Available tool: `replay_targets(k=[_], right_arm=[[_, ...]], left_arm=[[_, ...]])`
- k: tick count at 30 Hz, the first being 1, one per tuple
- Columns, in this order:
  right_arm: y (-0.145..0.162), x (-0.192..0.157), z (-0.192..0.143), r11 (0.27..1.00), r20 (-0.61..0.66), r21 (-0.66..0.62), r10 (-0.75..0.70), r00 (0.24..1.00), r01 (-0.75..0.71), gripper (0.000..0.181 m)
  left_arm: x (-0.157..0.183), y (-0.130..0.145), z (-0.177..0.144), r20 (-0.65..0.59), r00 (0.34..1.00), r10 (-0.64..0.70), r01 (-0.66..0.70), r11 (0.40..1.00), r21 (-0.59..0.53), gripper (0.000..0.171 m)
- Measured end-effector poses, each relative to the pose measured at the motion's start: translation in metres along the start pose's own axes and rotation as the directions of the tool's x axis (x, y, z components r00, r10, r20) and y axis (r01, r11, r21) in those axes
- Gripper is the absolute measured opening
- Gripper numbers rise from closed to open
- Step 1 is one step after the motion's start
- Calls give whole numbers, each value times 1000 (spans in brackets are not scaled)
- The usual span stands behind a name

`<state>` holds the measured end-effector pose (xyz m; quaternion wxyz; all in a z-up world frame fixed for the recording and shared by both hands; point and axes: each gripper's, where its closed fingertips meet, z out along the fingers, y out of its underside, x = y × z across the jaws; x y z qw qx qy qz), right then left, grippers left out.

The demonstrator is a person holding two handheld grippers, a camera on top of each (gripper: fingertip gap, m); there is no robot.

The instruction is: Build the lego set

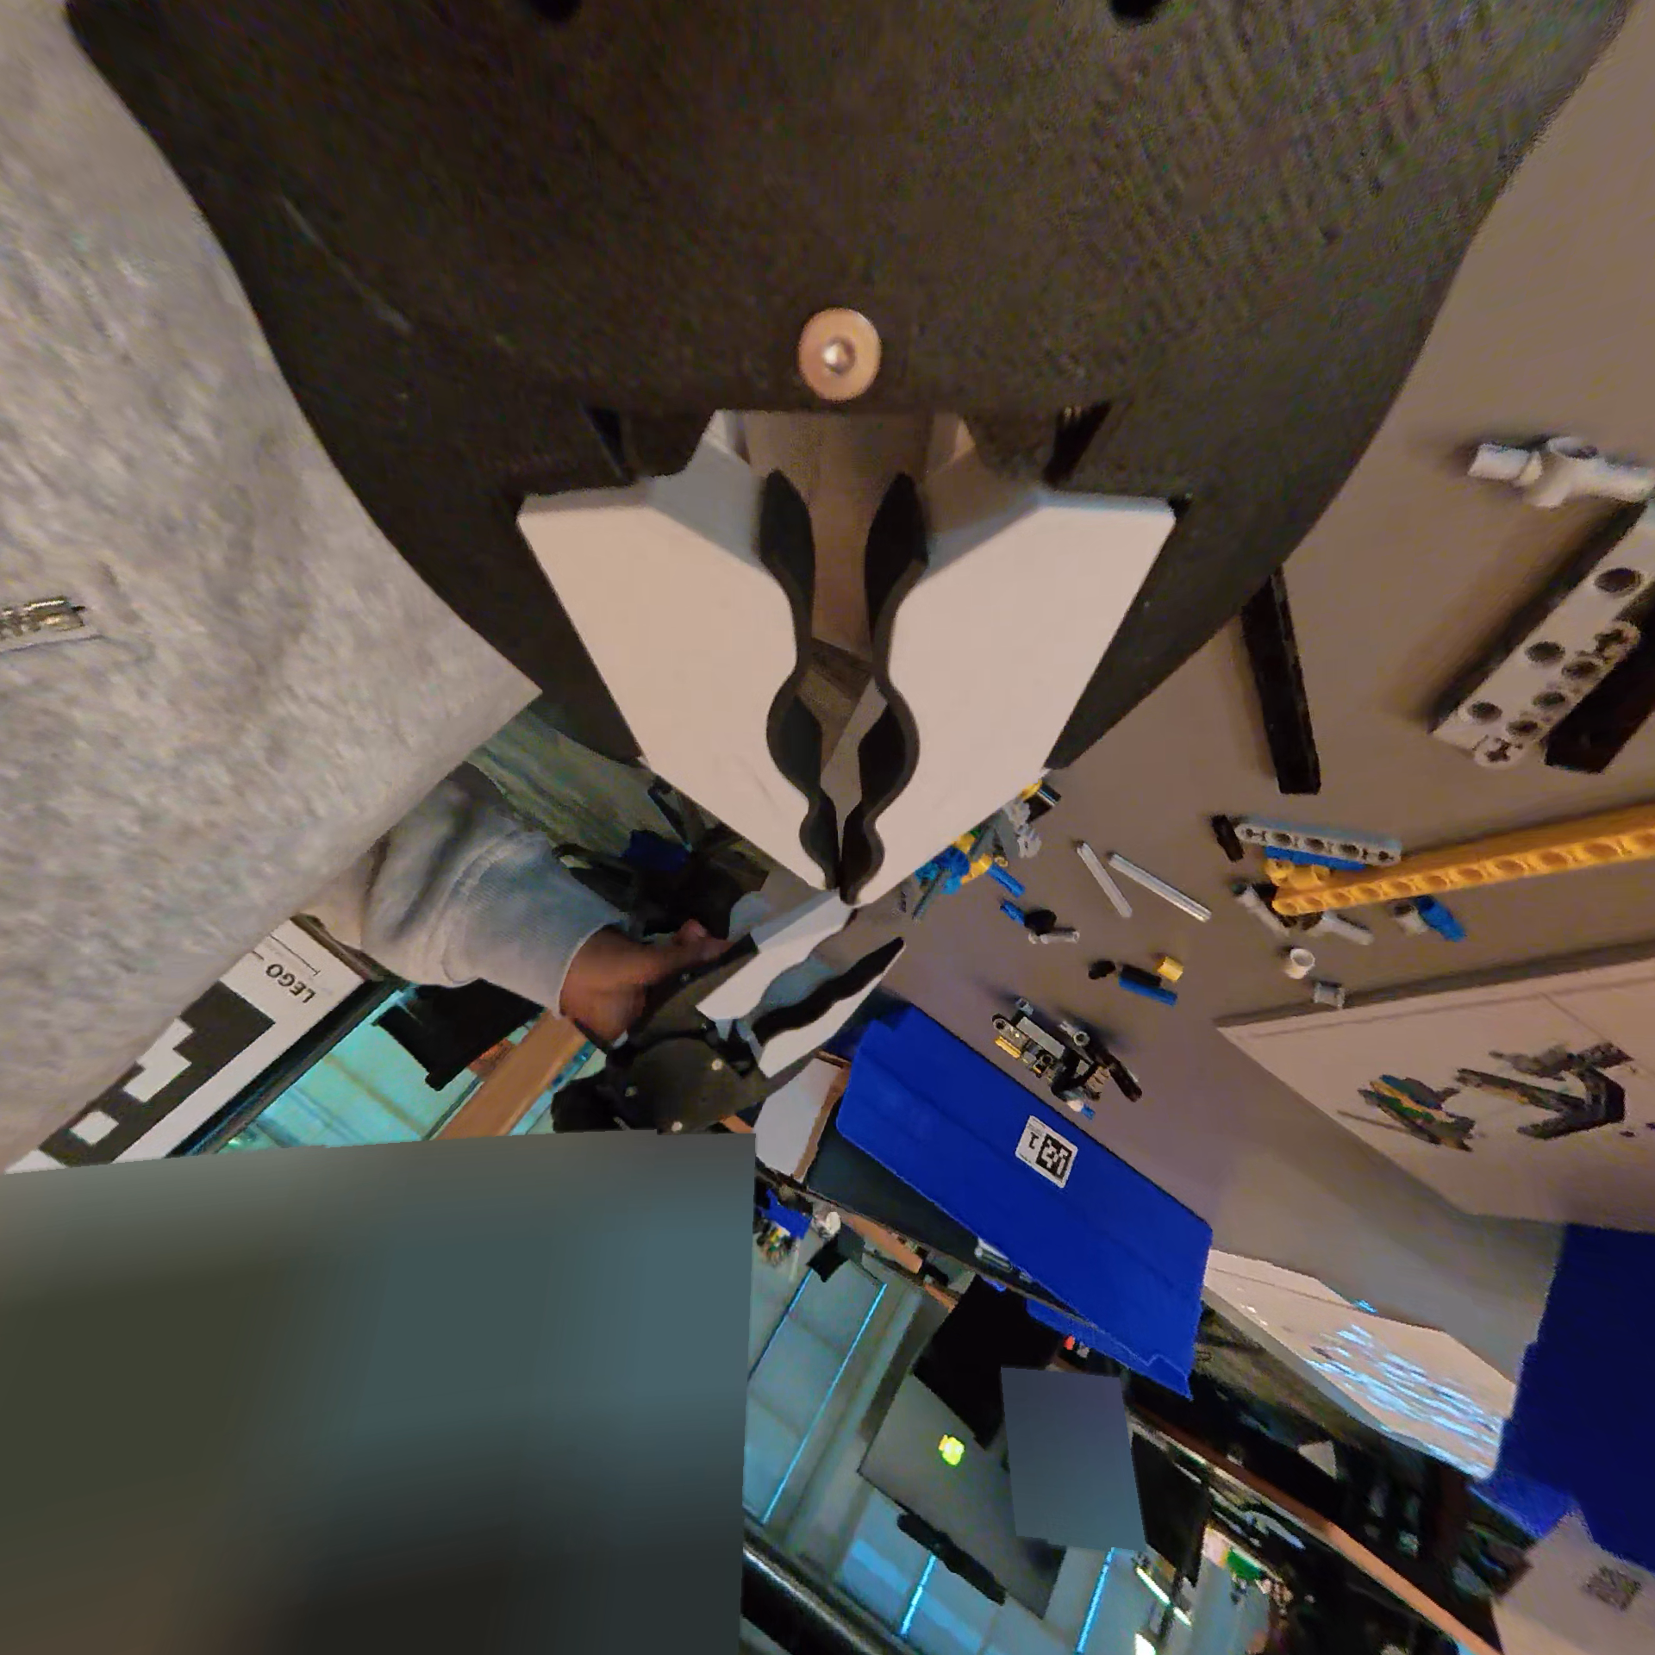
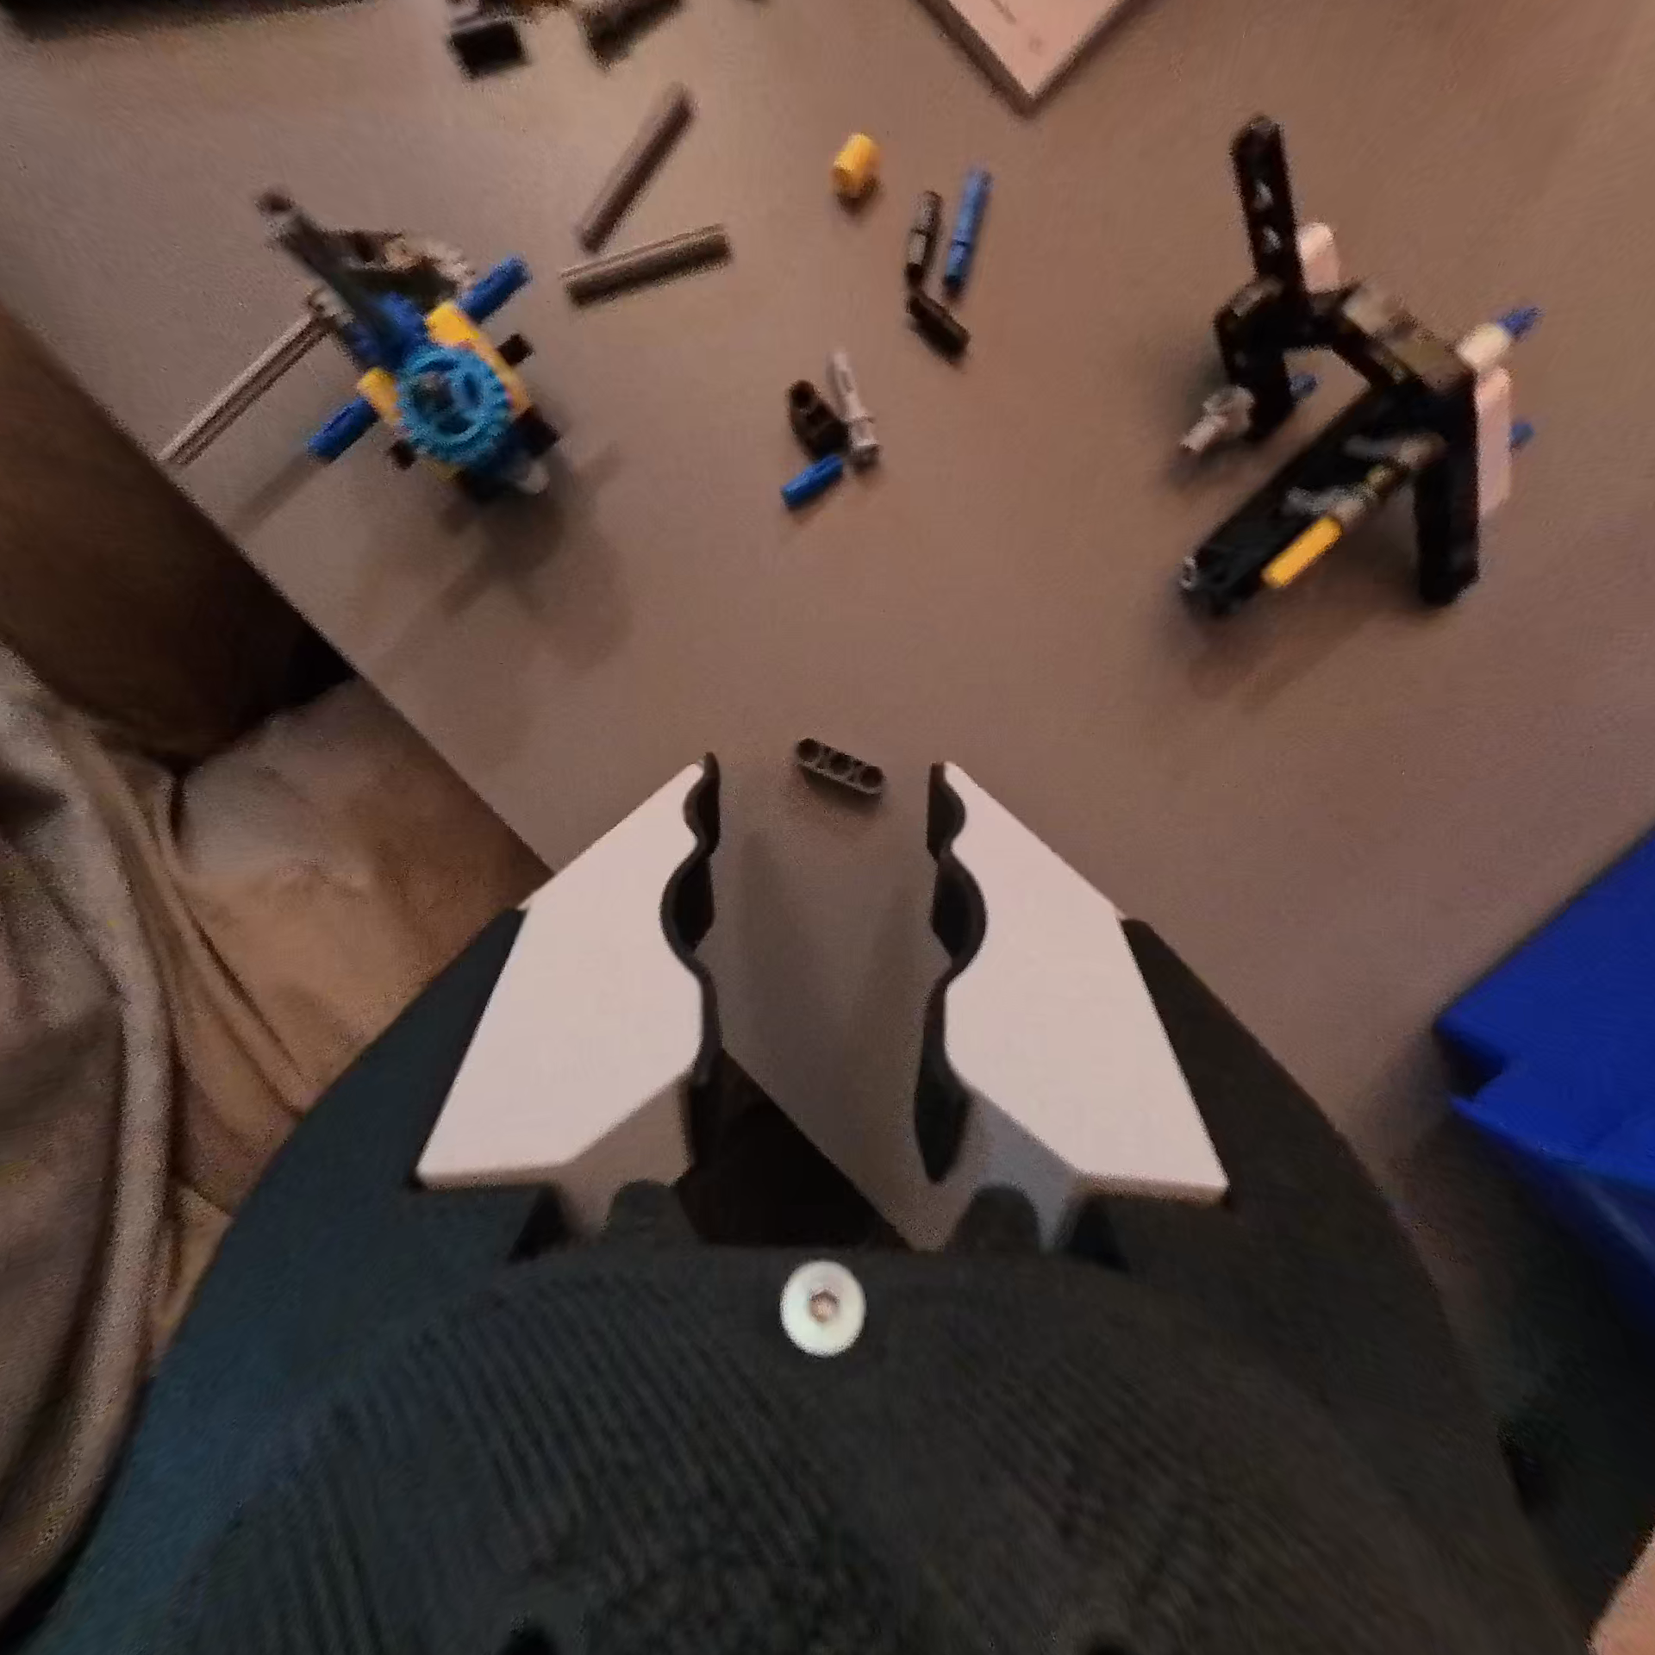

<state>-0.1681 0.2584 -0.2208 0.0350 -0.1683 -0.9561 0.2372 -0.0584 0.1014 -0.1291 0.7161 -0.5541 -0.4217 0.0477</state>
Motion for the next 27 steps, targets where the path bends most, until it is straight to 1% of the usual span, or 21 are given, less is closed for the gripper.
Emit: replay_targets(k=[1,2,4,6,9,11,13,17,20,23,27], right_arm=[[0,-3,0,998,9,19,-55,998,55,48],[-1,-6,0,992,13,31,-120,993,120,46],[-4,-7,-1,966,7,40,-256,967,256,40],[-9,-9,-3,924,24,48,-380,925,379,31],[-5,-4,0,850,63,-16,-525,849,526,32],[1,0,3,805,91,-66,-584,807,590,31],[4,-1,7,772,132,-83,-619,774,631,27],[5,-2,16,713,167,-102,-675,719,694,7],[6,-3,17,689,191,-122,-690,698,714,6],[4,-6,16,716,201,-111,-663,721,689,6],[-16,-9,8,795,126,-54,-595,794,605,6]], left_arm=[[1,-3,-1,-5,1000,0,0,1000,4,0],[3,-6,-1,-10,1000,2,-2,1000,8,0],[9,-11,-2,-19,1000,14,-14,1000,9,0],[17,-9,-4,-23,999,45,-45,999,-11,0],[29,4,-7,-21,997,78,-79,995,-54,0],[35,12,-8,-15,998,65,-66,995,-72,0],[40,17,-10,-8,999,47,-48,997,-56,0],[46,27,-11,5,1000,13,-13,999,-29,0],[49,31,-9,3,1000,8,-8,999,-43,0],[47,33,-7,14,1000,27,-26,997,-78,0],[37,36,1,44,999,29,-25,995,-100,0]])
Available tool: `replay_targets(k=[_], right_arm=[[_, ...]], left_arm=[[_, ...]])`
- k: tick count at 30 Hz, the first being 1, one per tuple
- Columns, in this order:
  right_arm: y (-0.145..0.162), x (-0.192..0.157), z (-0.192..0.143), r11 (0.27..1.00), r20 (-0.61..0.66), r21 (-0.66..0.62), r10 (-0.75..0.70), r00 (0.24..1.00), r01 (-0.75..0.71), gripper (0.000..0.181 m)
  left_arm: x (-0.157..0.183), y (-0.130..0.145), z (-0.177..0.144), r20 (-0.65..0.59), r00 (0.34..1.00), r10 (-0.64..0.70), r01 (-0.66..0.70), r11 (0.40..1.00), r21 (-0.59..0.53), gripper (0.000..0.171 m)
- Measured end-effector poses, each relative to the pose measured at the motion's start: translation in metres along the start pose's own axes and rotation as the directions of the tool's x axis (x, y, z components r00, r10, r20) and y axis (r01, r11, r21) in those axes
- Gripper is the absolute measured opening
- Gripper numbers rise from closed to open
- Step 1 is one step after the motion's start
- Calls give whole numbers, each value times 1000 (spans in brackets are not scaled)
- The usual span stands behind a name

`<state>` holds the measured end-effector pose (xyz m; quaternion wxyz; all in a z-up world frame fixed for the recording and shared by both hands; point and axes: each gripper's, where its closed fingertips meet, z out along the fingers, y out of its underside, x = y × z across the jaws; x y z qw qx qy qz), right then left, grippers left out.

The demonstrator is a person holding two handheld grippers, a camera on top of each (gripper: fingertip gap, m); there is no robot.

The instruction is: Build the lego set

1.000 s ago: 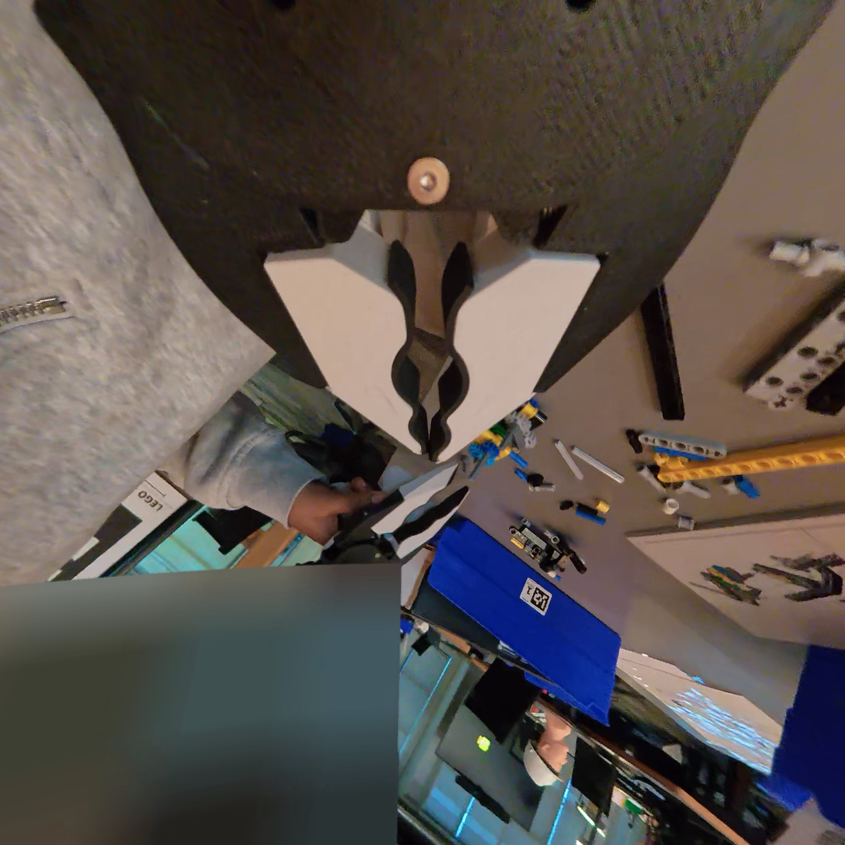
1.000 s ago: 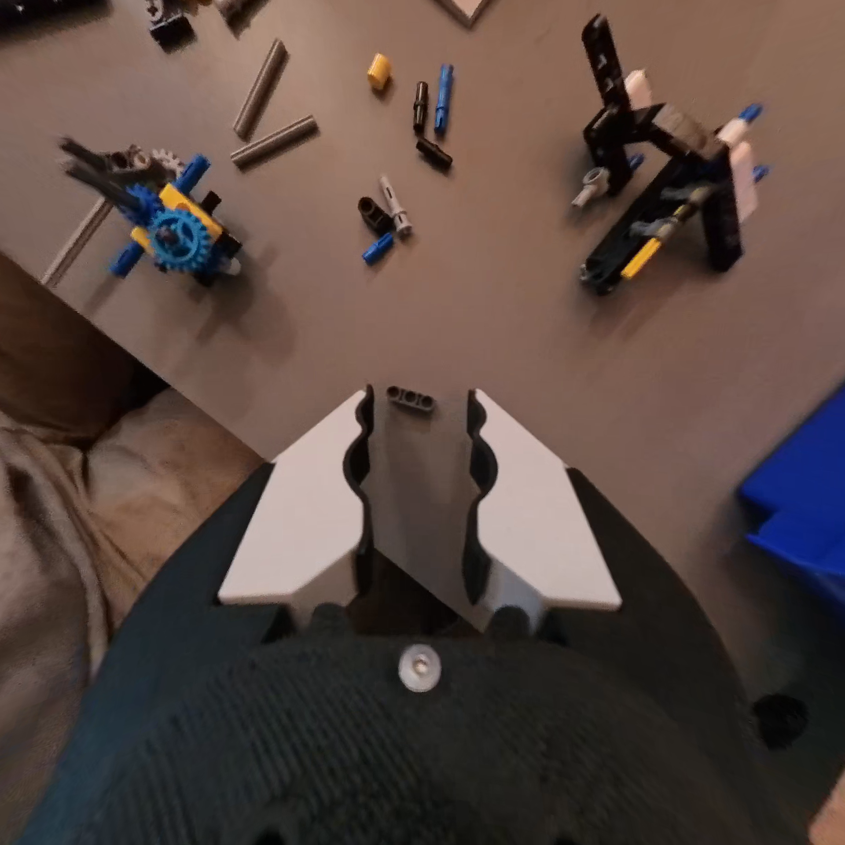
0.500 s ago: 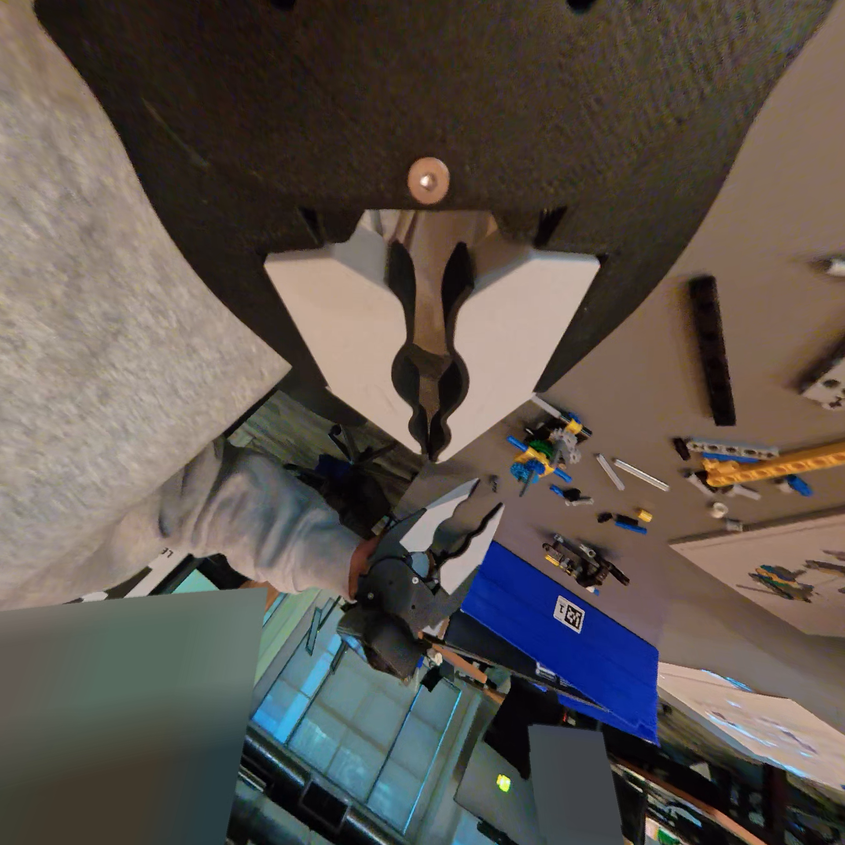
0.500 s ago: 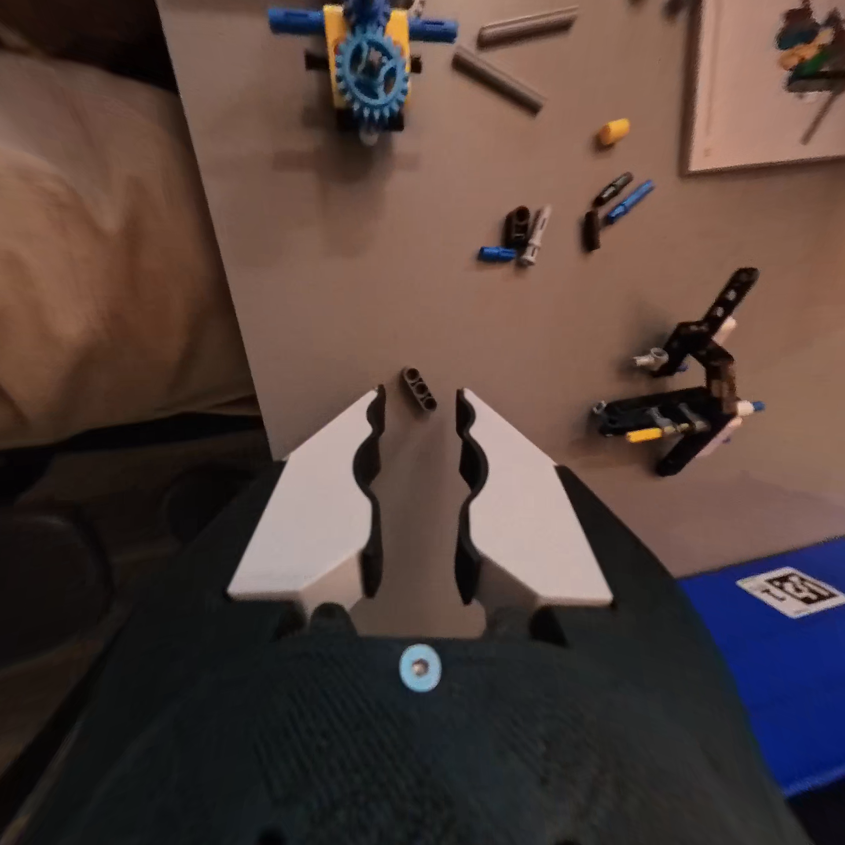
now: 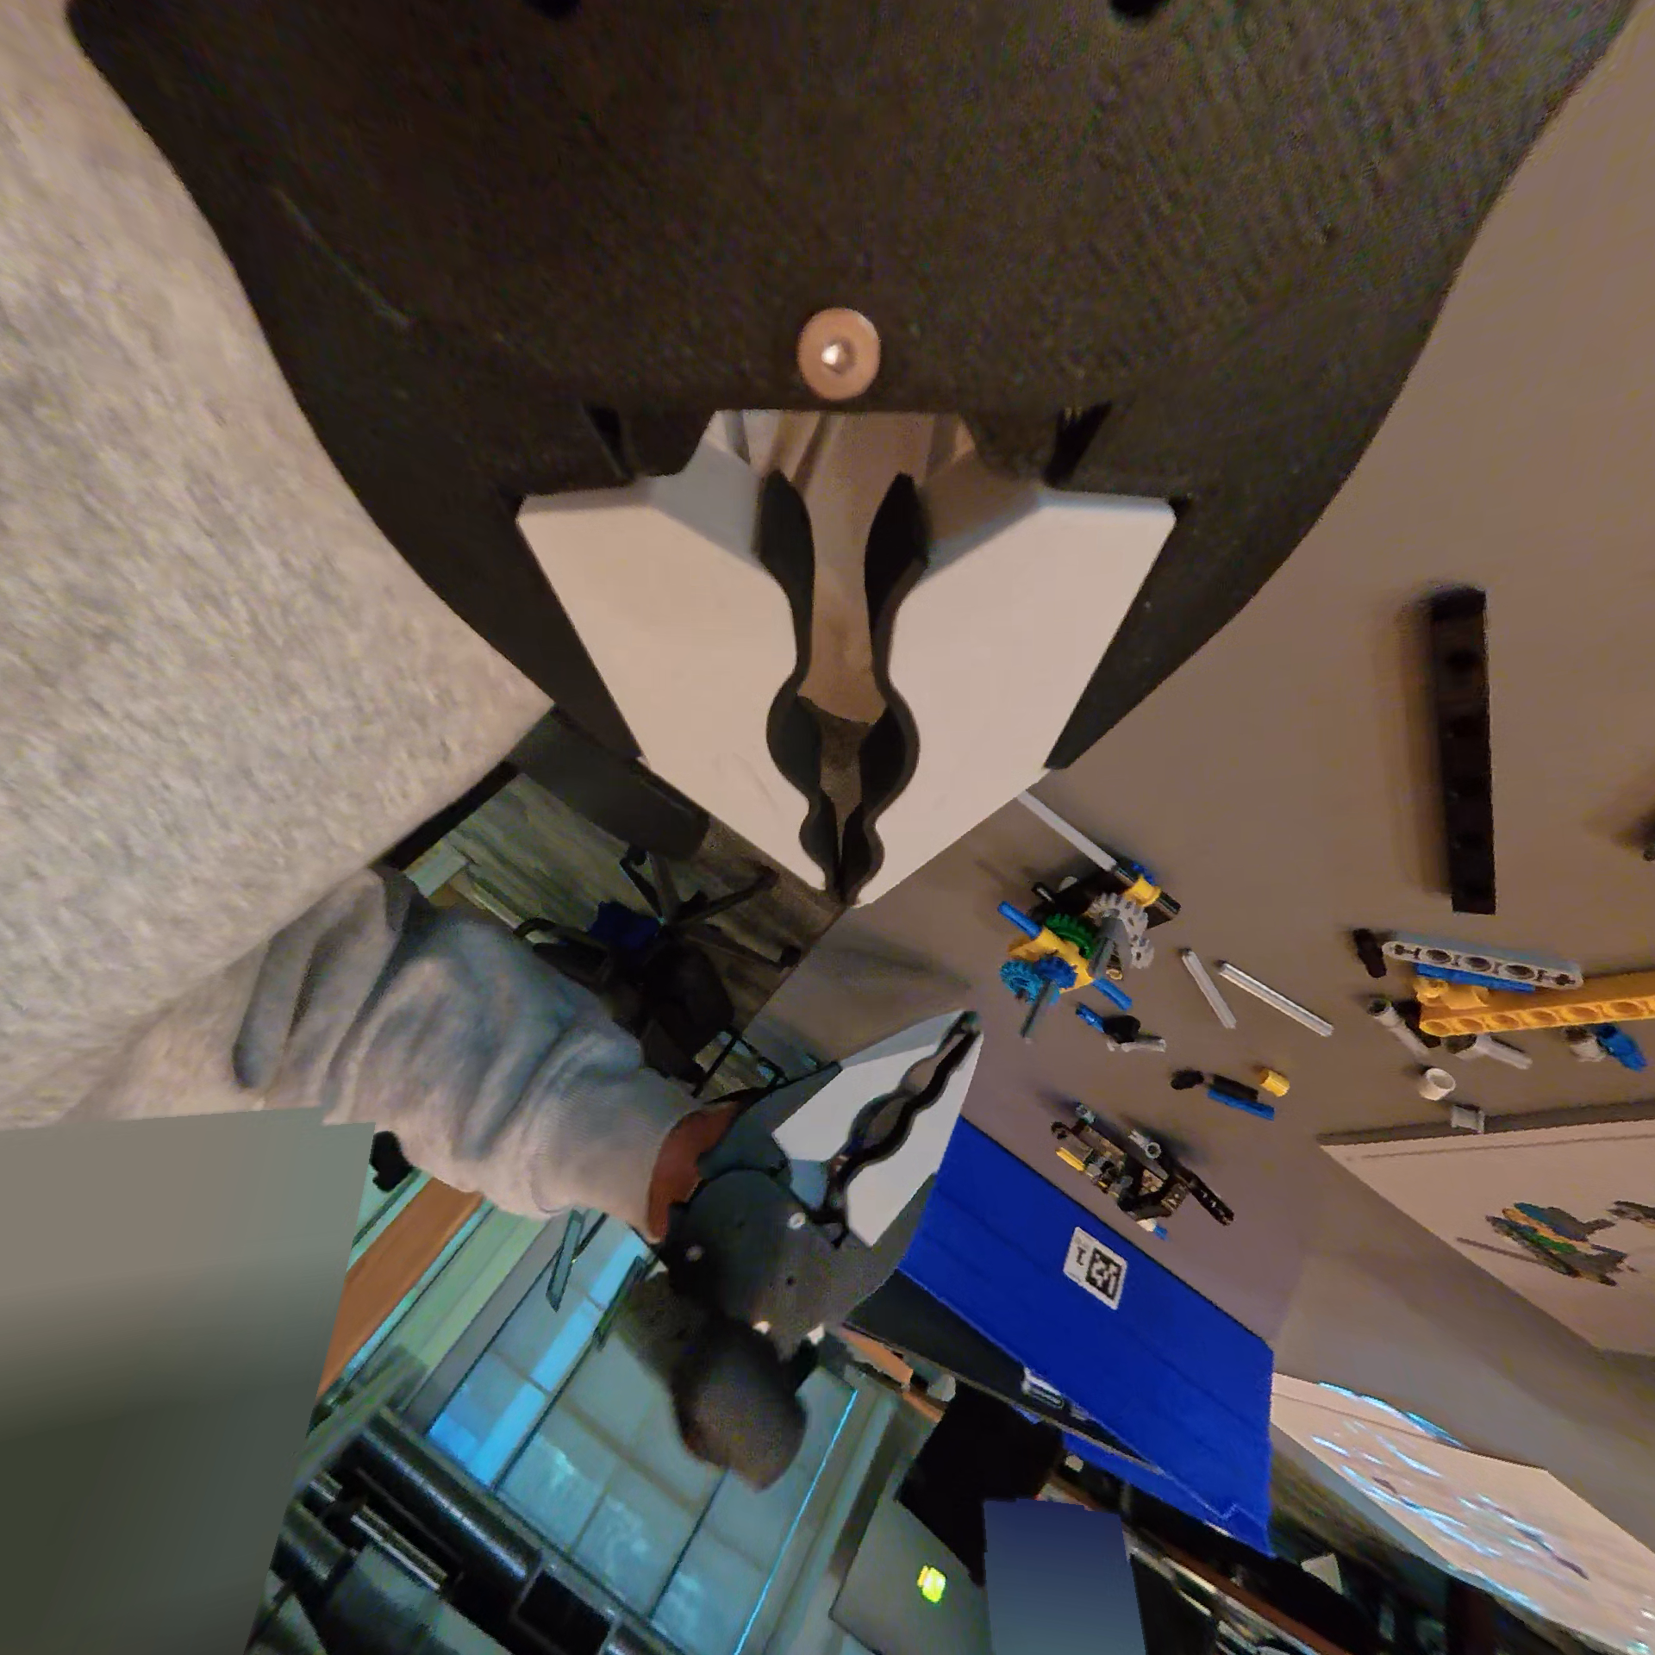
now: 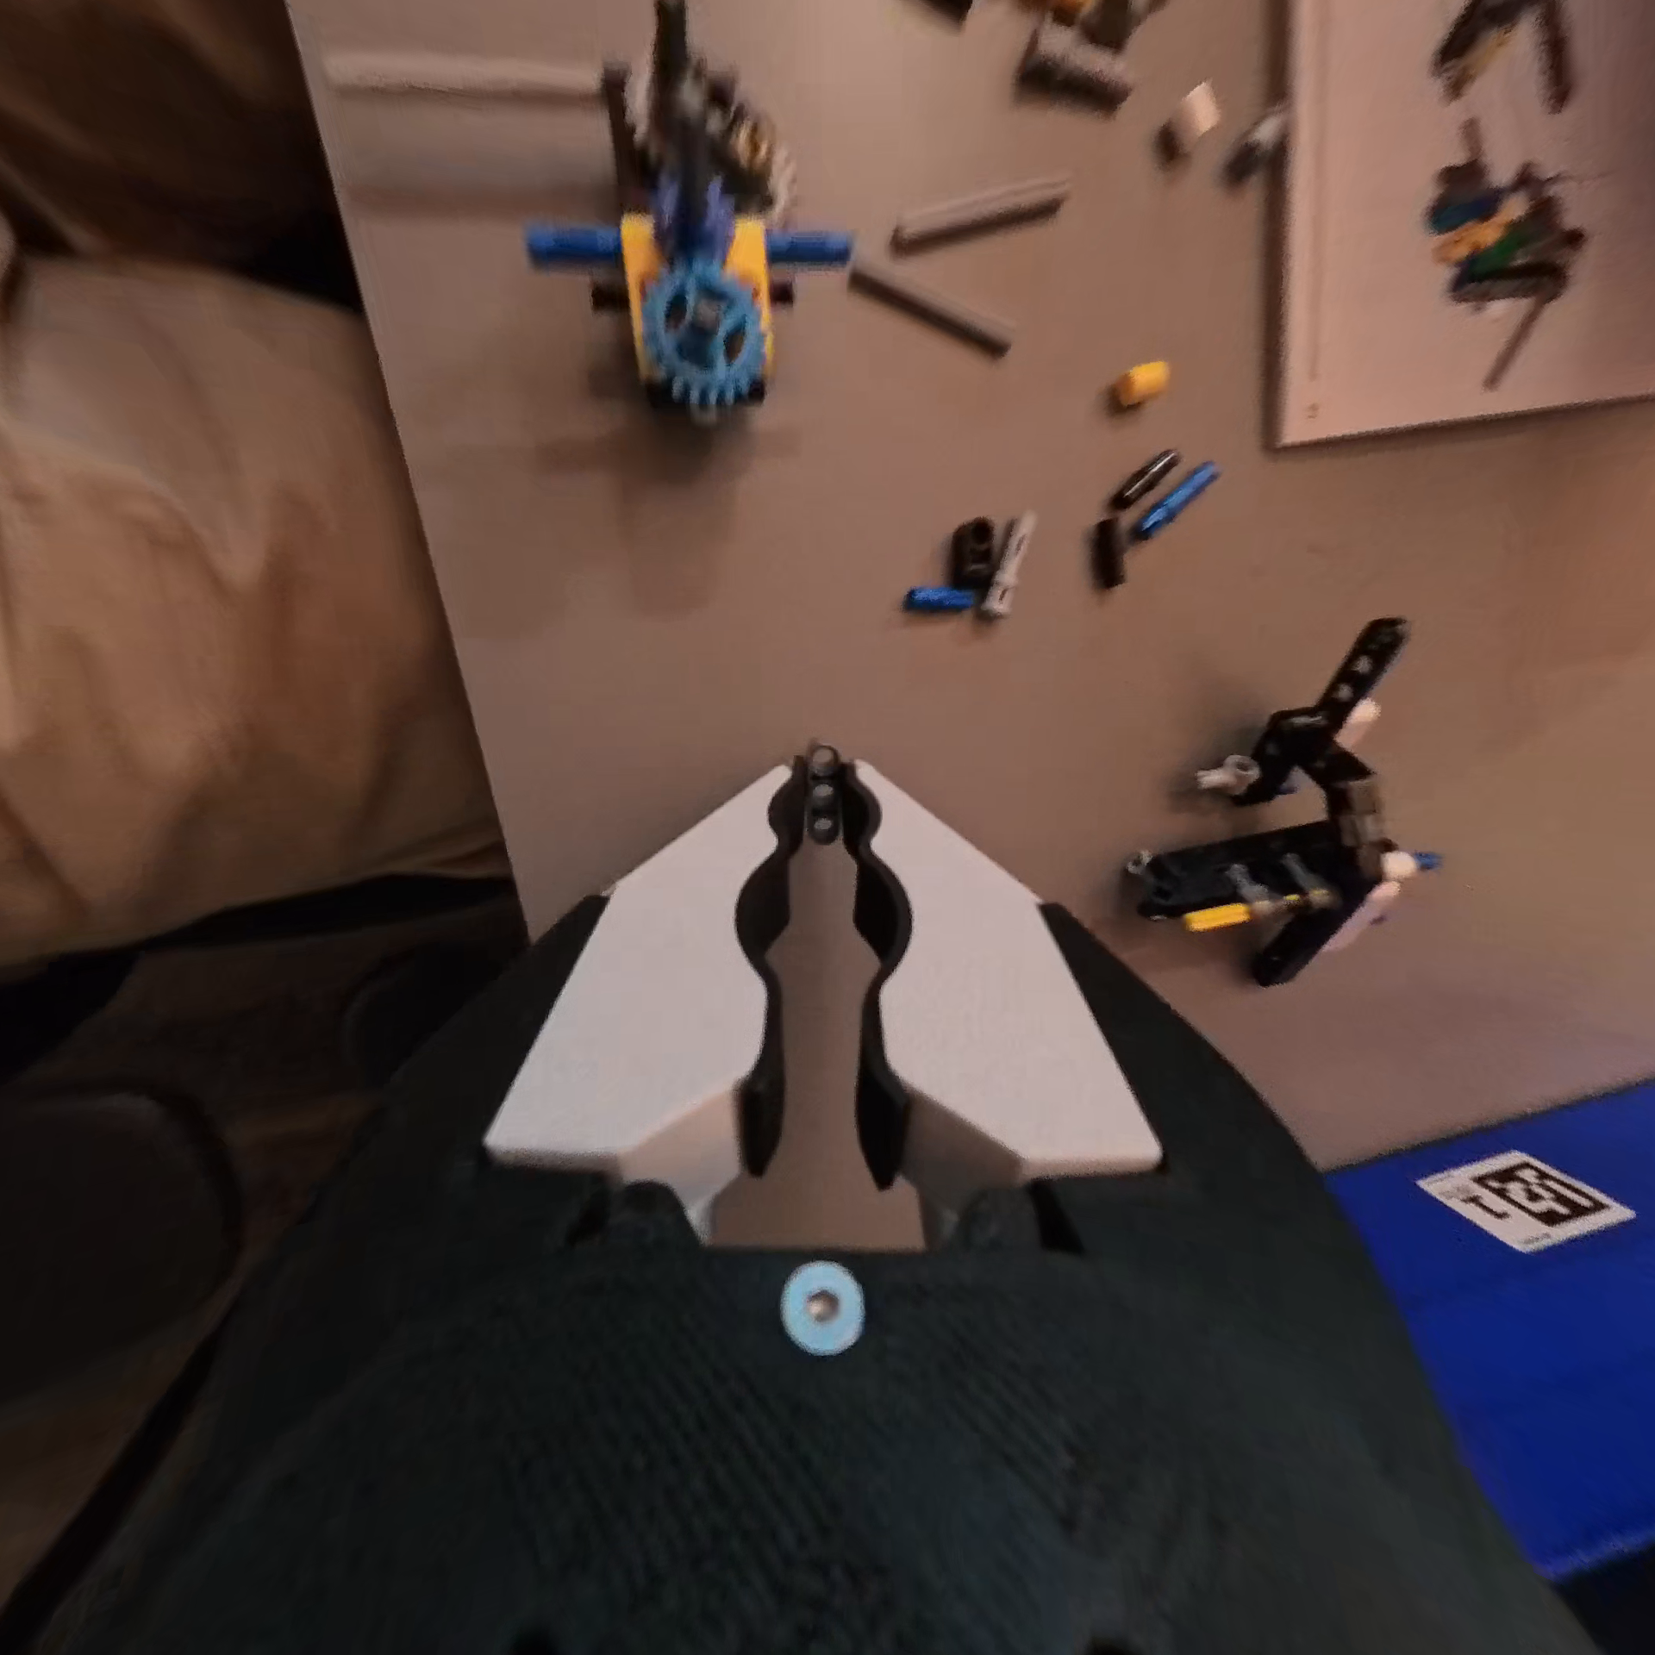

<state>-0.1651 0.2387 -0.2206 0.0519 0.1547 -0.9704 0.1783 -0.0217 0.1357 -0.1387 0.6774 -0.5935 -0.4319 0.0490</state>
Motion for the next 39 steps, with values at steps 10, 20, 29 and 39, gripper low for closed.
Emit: replay_targets(k=[10,20,29,39], right_arm=[[-86,-6,-43,986,-59,163,33,998,-23,6],[-101,-11,-25,996,4,66,-55,998,55,6],[-101,-14,-16,991,35,34,-131,991,129,6],[-99,-19,-11,987,162,-29,-150,975,157,6]], left_arm=[[-44,2,67,49,989,139,-125,967,-221,13],[-66,8,90,126,975,184,-150,960,-238,9],[-67,7,92,113,979,172,-143,964,-224,3],[-67,8,92,110,979,171,-143,964,-224,2]])
